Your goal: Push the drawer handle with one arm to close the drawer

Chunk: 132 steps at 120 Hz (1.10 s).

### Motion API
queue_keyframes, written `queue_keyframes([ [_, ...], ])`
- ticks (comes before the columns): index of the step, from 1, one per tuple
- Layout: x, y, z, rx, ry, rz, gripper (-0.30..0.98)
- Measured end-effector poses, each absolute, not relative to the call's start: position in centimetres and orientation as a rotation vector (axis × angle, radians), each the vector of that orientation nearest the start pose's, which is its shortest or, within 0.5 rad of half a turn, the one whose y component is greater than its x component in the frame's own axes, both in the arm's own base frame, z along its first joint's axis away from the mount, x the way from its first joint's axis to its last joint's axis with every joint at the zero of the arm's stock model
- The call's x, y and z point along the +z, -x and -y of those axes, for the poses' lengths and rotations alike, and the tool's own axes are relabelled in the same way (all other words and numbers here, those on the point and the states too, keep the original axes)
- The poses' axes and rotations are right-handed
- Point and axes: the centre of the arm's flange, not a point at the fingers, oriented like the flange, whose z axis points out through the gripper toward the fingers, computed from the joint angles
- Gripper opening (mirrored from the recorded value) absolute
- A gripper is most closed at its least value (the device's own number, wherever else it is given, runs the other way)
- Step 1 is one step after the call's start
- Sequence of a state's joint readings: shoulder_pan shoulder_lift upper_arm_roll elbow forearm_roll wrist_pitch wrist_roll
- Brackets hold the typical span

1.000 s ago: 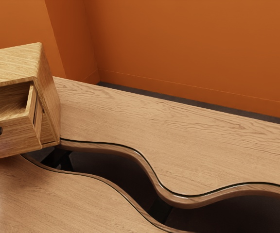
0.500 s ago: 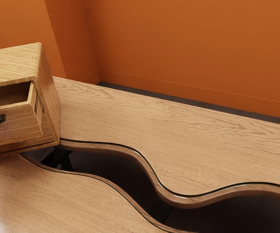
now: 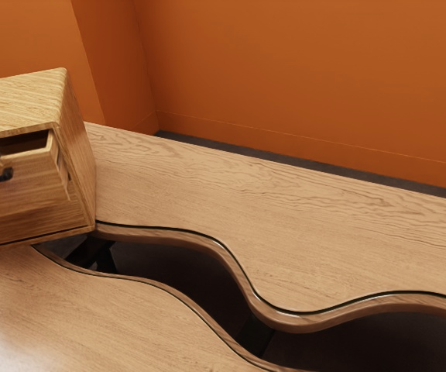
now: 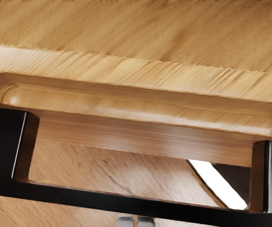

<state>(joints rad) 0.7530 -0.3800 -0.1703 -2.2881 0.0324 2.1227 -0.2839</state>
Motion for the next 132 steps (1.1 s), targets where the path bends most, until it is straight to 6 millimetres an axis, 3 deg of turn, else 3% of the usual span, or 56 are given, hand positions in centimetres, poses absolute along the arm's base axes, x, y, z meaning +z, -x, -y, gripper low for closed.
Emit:
queue_keyframes([
  [86, 51.6, -43.5, -28.7, -0.28, 2.764, 1.201, -0.1],
  [132, 51.4, -45.2, -30.0, -0.283, 2.779, 1.178, -0.1],
])
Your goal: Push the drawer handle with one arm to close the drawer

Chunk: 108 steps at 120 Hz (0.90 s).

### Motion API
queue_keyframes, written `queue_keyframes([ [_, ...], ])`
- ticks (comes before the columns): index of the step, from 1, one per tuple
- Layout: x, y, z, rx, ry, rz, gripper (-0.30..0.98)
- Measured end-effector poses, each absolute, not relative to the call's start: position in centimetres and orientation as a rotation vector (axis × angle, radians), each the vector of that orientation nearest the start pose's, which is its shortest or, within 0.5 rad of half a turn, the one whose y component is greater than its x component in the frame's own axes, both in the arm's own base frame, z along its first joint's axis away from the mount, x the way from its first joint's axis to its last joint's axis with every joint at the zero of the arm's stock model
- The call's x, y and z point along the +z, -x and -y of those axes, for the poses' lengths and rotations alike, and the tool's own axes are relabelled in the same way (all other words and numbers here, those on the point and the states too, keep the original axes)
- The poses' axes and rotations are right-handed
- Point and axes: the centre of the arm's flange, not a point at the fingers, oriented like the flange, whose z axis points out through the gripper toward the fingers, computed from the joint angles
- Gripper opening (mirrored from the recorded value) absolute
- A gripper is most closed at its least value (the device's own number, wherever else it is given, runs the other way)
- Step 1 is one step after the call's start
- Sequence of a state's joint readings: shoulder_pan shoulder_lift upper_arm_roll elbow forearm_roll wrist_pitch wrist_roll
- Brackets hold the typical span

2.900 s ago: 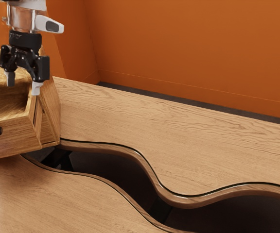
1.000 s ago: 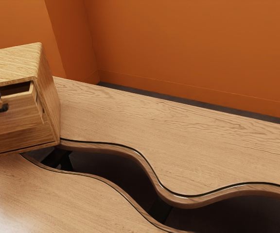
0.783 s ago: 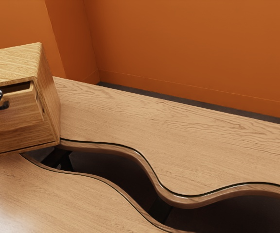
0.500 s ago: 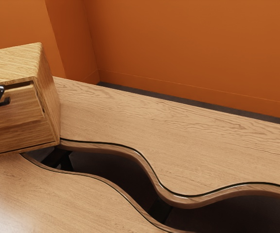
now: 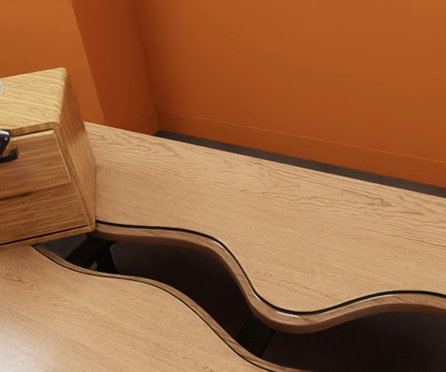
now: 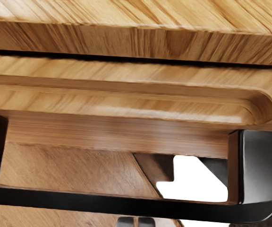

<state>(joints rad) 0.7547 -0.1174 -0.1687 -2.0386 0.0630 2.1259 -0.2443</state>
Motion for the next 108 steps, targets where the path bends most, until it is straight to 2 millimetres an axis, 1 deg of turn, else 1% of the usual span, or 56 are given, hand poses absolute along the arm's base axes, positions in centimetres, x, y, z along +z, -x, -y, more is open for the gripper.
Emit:
queue_keyframes([
  [22, 51.8, -45.6, -30.4, -0.296, 2.783, 1.172, -0.1],
  [30, 51.5, -44.4, -29.2, -0.283, 2.782, 1.181, -0.1],
  [34, 51.2, -43.7, -28.2, -0.273, 2.789, 1.186, -0.1],
  [37, 51.0, -42.9, -27.0, -0.269, 2.796, 1.189, -0.1],
  [39, 51.0, -42.3, -25.6, -0.27, 2.806, 1.177, -0.1],
  [42, 51.2, -41.9, -22.3, -0.282, 2.836, 1.126, -0.1],
  [46, 51.7, -42.0, -17.2, -0.301, 2.895, 1.017, -0.1],
  [50, 52.2, -42.7, -11.2, -0.318, 2.972, 0.851, -0.1],
  [55, 52.9, -43.3, -4.6, -0.332, 3.049, 0.653, 0.0],
  [57, 53.7, -43.7, -2.3, -0.351, 3.074, 0.574, 0.03],
  [58, 54.2, -43.8, -1.3, -0.361, 3.084, 0.542, 0.05],
  [61, 56.6, -45.1, 0.8, -0.396, 3.11, 0.462, 0.11],
  [64, 59.2, -46.9, 2.1, -0.418, 3.134, 0.397, 0.17],
  [67, 61.1, -48.2, 3.2, -0.422, 3.153, 0.34, 0.22],
  [72, 63.0, -49.7, 4.2, -0.397, 3.193, 0.249, 0.3],
  [78, 63.5, -50.3, 4.4, -0.335, 3.205, 0.172, 0.38],
  [87, 62.7, -50.1, 5.7, -0.225, 3.174, 0.033, 0.47],
  [108, 60.1, -49.3, 5.1, -0.032, 3.125, -0.106, 0.59],
])
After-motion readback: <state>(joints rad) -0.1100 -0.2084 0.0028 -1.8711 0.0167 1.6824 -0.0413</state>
